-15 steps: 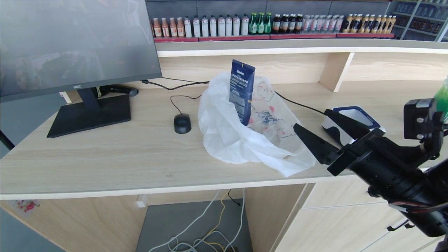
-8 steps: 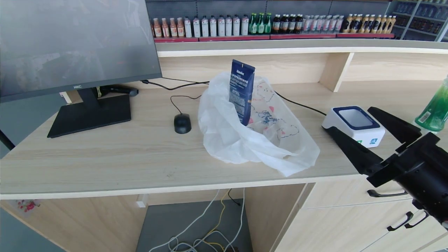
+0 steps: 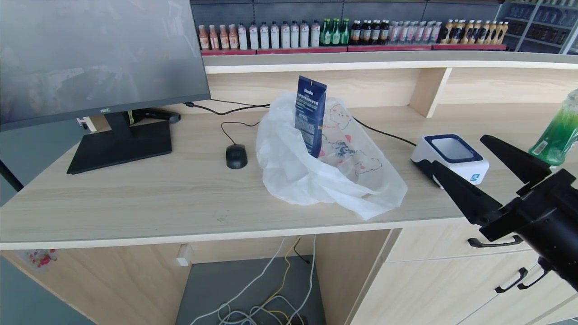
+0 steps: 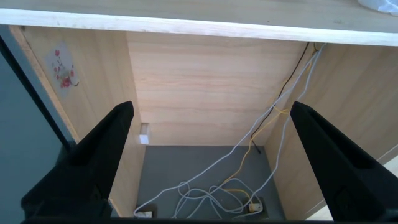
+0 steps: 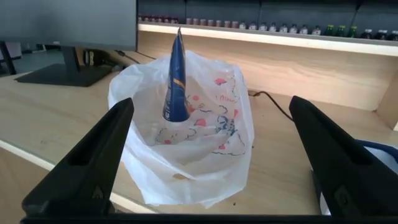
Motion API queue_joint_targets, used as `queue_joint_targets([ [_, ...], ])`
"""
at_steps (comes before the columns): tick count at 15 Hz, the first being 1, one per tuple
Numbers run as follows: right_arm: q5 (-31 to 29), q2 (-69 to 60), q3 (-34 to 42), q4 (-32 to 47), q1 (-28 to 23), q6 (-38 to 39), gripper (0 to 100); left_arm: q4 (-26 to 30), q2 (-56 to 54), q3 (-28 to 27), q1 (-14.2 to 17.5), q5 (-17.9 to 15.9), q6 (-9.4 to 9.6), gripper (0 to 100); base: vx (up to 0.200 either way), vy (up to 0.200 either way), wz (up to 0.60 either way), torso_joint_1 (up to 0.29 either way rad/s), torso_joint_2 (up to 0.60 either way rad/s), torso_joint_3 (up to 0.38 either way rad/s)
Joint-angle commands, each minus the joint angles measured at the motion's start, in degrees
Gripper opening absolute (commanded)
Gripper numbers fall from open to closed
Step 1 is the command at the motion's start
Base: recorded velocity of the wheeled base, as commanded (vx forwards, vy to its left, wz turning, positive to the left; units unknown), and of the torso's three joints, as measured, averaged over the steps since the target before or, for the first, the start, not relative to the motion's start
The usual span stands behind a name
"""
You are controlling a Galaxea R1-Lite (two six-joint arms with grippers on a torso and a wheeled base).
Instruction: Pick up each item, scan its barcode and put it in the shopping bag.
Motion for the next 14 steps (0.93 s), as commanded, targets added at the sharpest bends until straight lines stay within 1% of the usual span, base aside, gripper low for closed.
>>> queue_joint_targets([
  [1,0.09,0.03,0.03,0.08,0.11,0.01,100,0.00,-0.02,0.00,0.01,0.00,-0.11,100,0.000,0.000,0.00,0.000,0.00,0.000],
  [5,0.09,-0.15,0.03,0.08,0.29,0.01,100,0.00,-0.02,0.00,0.10,0.00,-0.29,100,0.000,0.000,0.00,0.000,0.00,0.000],
  [7,0.09,0.03,-0.06,0.08,0.29,0.01,100,0.00,-0.02,0.00,0.01,0.00,-0.02,100,0.000,-0.200,0.00,0.000,0.00,0.002],
  [9,0.09,0.03,0.38,0.08,0.29,0.01,100,0.00,-0.02,0.00,0.10,0.00,-0.37,100,0.000,-0.200,0.00,0.005,0.00,0.005],
  [14,0.09,0.20,0.99,0.08,0.29,0.01,100,0.00,-0.02,0.00,0.01,0.00,-0.46,100,0.000,-0.200,0.00,0.007,0.00,0.004],
])
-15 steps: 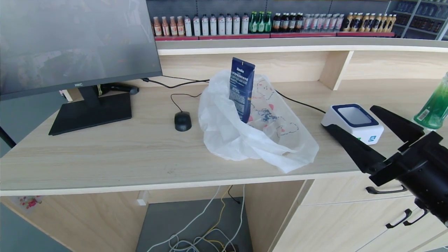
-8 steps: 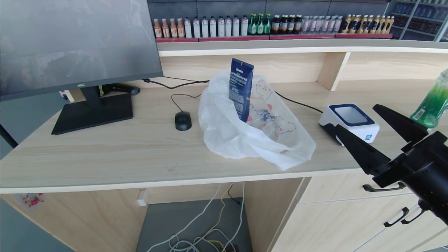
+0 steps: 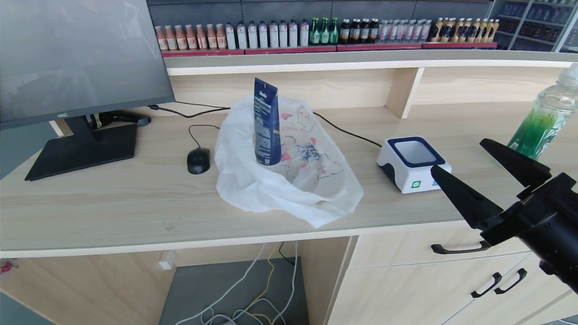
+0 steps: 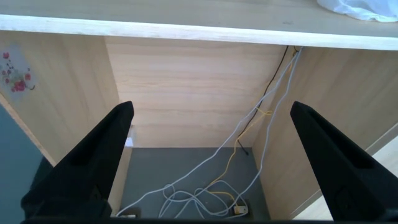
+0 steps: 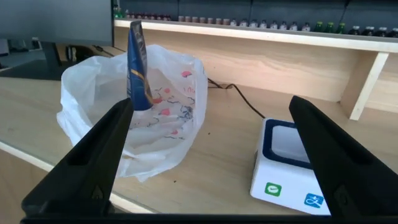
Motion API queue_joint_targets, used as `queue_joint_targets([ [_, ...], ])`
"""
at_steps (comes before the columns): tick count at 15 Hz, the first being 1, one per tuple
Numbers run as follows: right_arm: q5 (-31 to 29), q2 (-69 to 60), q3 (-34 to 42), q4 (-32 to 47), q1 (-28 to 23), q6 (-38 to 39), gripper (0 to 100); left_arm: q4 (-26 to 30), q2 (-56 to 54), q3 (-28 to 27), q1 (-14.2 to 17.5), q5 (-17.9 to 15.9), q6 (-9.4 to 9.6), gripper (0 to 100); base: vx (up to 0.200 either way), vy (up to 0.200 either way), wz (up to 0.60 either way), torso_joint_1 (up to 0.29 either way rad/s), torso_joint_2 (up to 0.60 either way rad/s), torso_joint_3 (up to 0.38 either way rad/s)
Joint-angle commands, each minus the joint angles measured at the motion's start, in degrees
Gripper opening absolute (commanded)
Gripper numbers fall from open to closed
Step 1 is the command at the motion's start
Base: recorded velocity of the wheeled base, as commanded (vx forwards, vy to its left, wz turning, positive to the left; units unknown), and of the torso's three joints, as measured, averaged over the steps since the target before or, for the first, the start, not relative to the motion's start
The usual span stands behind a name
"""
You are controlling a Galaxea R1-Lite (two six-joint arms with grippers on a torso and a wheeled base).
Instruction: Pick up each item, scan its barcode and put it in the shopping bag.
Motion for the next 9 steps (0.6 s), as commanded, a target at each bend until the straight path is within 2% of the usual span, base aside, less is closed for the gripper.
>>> queue_joint_targets([
  [1,0.04,0.55,-0.06,-0.06,0.06,-0.05,100,-0.02,-0.02,0.00,0.05,0.00,-0.03,100,0.000,-0.200,0.00,-0.007,0.00,0.002],
  [9,0.04,-0.07,0.47,-0.06,0.06,-0.05,100,-0.02,-0.02,0.00,0.05,0.00,-0.30,100,0.000,-0.200,0.00,0.002,0.00,0.004],
])
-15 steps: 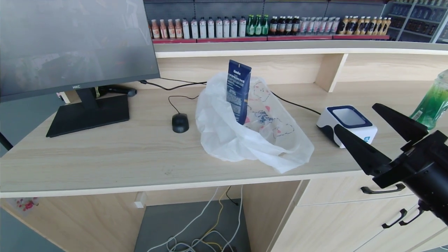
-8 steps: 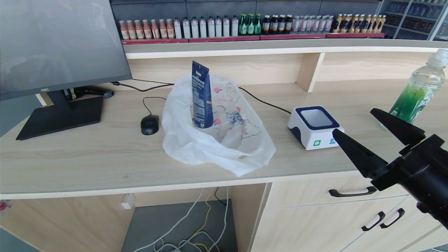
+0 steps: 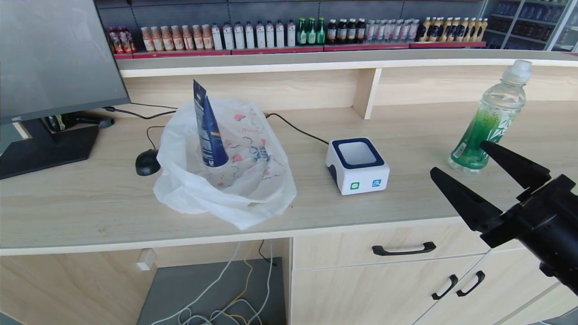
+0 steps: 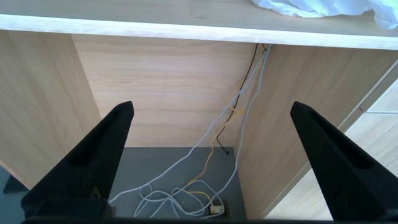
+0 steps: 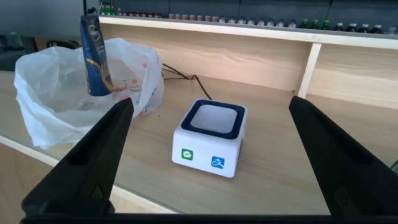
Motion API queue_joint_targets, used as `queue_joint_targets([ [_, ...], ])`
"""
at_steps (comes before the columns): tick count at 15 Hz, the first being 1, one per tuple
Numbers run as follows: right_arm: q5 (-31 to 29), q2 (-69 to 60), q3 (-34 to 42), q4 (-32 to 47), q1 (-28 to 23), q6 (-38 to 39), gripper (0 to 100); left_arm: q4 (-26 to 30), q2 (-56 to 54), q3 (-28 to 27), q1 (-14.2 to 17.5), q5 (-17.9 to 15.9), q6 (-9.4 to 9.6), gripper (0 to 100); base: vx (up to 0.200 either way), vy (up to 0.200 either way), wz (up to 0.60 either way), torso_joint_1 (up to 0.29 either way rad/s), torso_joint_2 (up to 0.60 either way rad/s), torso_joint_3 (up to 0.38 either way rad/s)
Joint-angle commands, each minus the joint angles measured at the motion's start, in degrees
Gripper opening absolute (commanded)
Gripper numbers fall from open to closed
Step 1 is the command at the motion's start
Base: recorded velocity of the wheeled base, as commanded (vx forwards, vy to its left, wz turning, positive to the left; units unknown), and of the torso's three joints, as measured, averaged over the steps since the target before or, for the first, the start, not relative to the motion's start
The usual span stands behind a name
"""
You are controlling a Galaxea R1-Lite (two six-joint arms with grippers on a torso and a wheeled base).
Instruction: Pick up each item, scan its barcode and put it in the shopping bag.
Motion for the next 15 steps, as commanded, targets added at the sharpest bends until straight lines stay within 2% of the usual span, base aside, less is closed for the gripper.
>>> queue_joint_targets([
  [1,0.01,-0.17,0.08,-0.03,0.03,-0.04,100,0.00,-0.02,0.00,0.00,0.00,-0.04,100,0.000,-0.200,0.00,-0.002,0.00,0.002],
  [15,0.01,-1.05,1.84,-0.03,0.21,0.13,100,0.09,-0.02,0.00,0.00,0.00,-0.22,100,0.000,-0.200,0.00,0.003,0.00,0.002],
])
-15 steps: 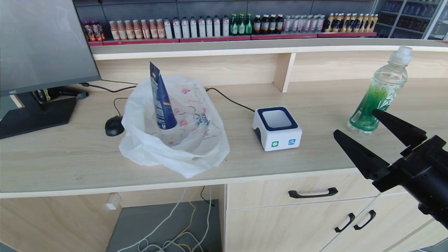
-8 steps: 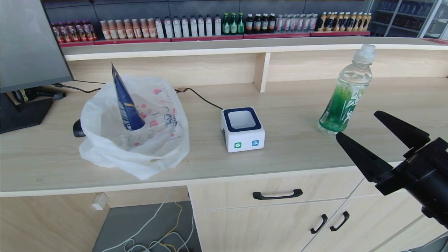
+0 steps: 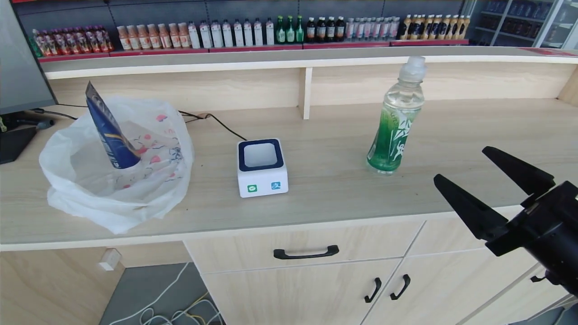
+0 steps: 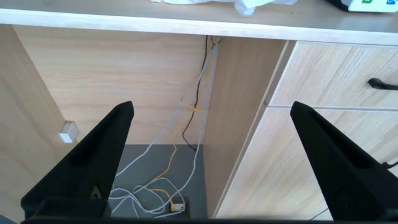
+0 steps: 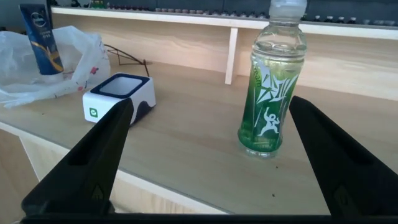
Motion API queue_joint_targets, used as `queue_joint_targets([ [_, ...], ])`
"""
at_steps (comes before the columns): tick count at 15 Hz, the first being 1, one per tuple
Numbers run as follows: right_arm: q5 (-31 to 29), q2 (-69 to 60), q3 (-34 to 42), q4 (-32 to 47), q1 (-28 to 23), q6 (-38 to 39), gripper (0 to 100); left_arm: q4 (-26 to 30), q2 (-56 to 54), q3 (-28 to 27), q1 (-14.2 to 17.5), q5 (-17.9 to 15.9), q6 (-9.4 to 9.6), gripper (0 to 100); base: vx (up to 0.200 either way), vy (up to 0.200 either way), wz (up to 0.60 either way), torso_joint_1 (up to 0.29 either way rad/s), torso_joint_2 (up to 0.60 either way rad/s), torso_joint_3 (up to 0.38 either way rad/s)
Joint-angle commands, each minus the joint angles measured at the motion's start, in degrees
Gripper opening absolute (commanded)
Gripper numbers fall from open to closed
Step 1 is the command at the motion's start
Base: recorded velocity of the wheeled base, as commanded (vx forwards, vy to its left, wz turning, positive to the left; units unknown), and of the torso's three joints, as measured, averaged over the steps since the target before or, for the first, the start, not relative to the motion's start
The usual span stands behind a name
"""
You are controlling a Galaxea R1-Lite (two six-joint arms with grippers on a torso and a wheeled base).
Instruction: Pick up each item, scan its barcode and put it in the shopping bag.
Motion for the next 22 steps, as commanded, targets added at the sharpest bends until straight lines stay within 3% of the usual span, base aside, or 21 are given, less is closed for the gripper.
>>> queue_joint_targets([
  [1,0.01,0.22,0.00,-0.06,0.05,-0.01,100,0.00,-0.02,0.00,0.00,0.00,0.05,100,0.000,0.000,0.00,0.000,0.00,0.000],
  [4,-0.69,1.45,-1.06,-0.06,0.14,-0.80,100,0.00,-0.02,0.00,-0.09,0.00,0.58,100,0.000,0.000,0.00,0.000,0.00,0.000],
  [5,-3.68,2.15,-2.11,-0.06,1.46,-2.21,100,0.00,-0.02,0.00,0.00,0.00,0.58,100,0.000,0.000,0.00,0.000,0.00,0.000],
  [7,-13.61,4.53,-5.54,-0.06,10.34,-2.39,100,0.00,-0.02,0.00,-0.09,0.00,0.58,100,0.000,0.000,0.00,0.000,0.00,0.000],
  [8,-15.10,4.44,-7.12,3.46,10.77,-2.39,100,0.00,-0.02,0.00,0.00,0.00,0.58,100,0.000,0.000,0.00,0.000,0.00,0.000],
  [14,-15.63,4.35,-19.51,27.63,7.87,0.60,100,0.00,-0.02,0.00,-0.09,0.00,0.58,100,0.000,0.000,0.00,0.000,0.00,0.000],
  [22,-14.75,12.00,-27.16,30.26,3.30,3.33,100,0.00,-0.02,0.00,0.00,0.00,0.58,100,0.000,0.000,0.00,0.000,0.00,0.000],
])
